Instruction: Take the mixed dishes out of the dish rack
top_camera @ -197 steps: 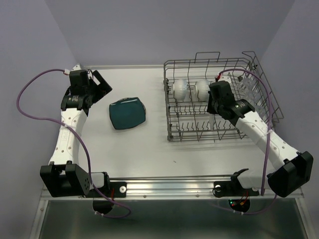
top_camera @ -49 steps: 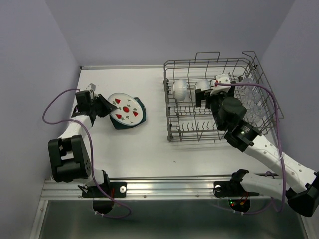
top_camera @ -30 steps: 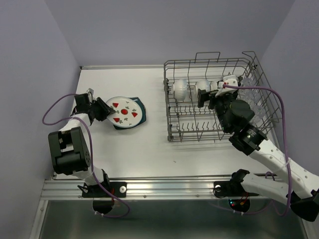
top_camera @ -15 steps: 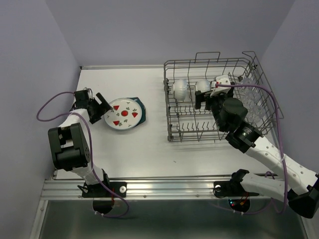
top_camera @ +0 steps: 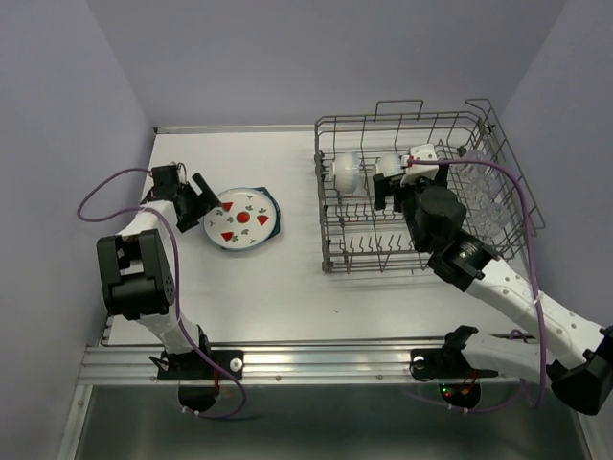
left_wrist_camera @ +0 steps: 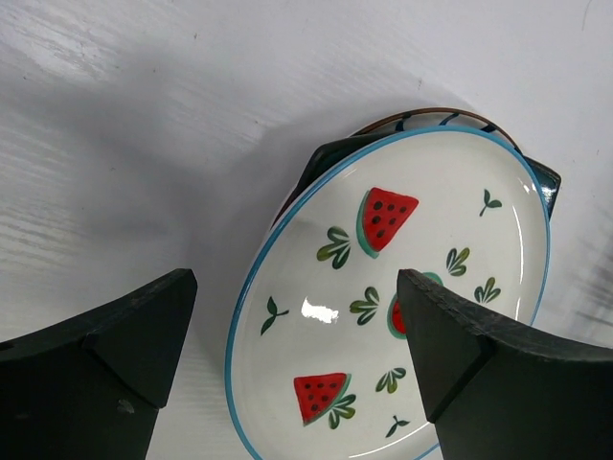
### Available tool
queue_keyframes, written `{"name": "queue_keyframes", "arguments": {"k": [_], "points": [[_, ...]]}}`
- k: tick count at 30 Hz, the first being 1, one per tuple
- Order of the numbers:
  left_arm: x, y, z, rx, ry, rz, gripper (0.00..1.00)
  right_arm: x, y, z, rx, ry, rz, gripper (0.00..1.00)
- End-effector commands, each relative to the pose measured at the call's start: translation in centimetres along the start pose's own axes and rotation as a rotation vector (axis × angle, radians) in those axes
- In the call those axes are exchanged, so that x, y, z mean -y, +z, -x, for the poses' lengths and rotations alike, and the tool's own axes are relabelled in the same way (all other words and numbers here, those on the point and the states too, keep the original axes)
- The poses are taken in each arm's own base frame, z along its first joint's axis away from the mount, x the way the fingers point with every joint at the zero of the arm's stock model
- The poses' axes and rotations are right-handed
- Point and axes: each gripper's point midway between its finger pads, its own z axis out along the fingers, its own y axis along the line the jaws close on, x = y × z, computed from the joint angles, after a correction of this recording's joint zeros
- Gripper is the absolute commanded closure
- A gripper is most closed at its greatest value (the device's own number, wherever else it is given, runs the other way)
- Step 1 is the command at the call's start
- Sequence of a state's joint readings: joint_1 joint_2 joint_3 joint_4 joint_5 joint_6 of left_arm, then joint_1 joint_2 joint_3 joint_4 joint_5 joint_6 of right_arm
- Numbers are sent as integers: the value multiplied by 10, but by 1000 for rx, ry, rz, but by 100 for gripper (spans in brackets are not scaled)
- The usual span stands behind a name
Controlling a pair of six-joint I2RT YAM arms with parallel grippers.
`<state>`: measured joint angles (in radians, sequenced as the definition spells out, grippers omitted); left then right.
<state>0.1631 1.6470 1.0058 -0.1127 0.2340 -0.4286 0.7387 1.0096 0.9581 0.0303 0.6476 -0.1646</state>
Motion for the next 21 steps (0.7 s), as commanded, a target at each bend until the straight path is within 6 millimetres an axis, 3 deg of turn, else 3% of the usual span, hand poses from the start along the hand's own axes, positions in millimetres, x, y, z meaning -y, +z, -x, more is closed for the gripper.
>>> {"name": "queue_keyframes", "arguments": {"k": [1,5,9,10,12,13,14,15,18,20,21], "points": [[8,-11,21,52,4,22,1,11,2,8,5,27,-69,0],[12,-43,47,131,-7,80,1,11,6,-5,-68,74,-106,0],[21,-103,89,287,-41,147,1,19,28,-20,-160,154,-67,0],[25,-112,92,301,-41,143,1,11,28,-16,-160,173,-24,0],[38,-134,100,345,-31,119,1,26,41,-26,-203,205,-39,0],[52,-147,102,366,-16,89,1,33,50,-28,-221,220,-27,0],[61,-149,100,364,-1,71,1,39,55,-26,-221,227,-29,0],[83,-157,94,372,33,18,1,42,57,-18,-226,233,-15,0],[126,-165,77,361,111,-76,1,57,66,-22,-271,198,-36,0],[165,-172,63,342,172,-174,1,46,69,-8,-255,186,56,0],[182,-172,59,331,194,-221,1,31,70,-8,-263,195,141,0]]}}
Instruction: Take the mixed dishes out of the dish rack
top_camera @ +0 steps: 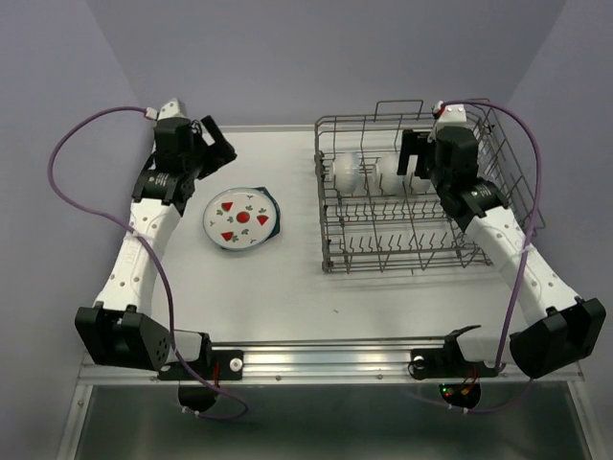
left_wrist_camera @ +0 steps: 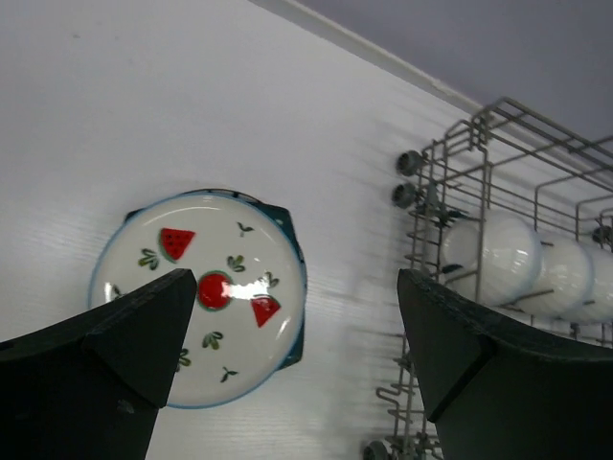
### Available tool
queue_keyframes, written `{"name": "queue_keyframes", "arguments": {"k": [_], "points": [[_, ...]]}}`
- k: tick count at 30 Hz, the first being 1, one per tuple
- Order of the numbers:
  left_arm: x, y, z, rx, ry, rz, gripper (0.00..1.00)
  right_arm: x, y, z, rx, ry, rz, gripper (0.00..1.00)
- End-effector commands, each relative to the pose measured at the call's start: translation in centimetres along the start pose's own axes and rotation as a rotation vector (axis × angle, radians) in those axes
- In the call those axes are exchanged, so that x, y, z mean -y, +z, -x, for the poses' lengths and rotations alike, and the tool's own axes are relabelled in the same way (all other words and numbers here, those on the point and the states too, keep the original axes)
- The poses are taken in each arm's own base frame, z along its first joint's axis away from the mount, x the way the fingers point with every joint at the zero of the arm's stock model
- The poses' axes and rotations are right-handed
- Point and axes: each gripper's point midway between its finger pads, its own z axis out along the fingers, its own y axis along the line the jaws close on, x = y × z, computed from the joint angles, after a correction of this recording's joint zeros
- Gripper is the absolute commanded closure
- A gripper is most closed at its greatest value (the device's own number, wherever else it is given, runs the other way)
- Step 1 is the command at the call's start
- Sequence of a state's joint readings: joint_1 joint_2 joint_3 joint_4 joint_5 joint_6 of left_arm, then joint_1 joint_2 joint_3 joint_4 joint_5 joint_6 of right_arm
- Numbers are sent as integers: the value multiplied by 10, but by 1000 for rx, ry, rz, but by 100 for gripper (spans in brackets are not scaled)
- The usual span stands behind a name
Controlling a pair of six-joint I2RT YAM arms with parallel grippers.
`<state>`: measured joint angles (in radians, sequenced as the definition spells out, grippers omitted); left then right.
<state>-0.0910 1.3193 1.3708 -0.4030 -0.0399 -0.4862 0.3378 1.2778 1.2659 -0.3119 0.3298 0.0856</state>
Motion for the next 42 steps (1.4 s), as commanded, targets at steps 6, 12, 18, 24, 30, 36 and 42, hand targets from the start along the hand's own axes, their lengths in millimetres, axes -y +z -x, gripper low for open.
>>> {"name": "queue_keyframes", "arguments": {"k": [6,12,18,24,30,36,42], "points": [[116,-1,-53,-128,141,-237,1,-56,9,9,-62,62,294,0],[159,7,-105,-236,226,-287,1,-46,27,10,-60,145,220,0],[175,14,-164,-352,281,-301,11,-77,45,-6,-111,197,344,0],[183,18,-206,-432,297,-320,29,-86,70,-17,-120,276,341,0],[180,29,-220,-463,305,-282,54,-94,91,-24,-124,341,376,0],[170,40,-233,-484,316,-230,59,-102,106,-32,-142,355,397,0],[174,45,-235,-485,324,-227,89,-120,113,-45,-182,363,483,0]]}}
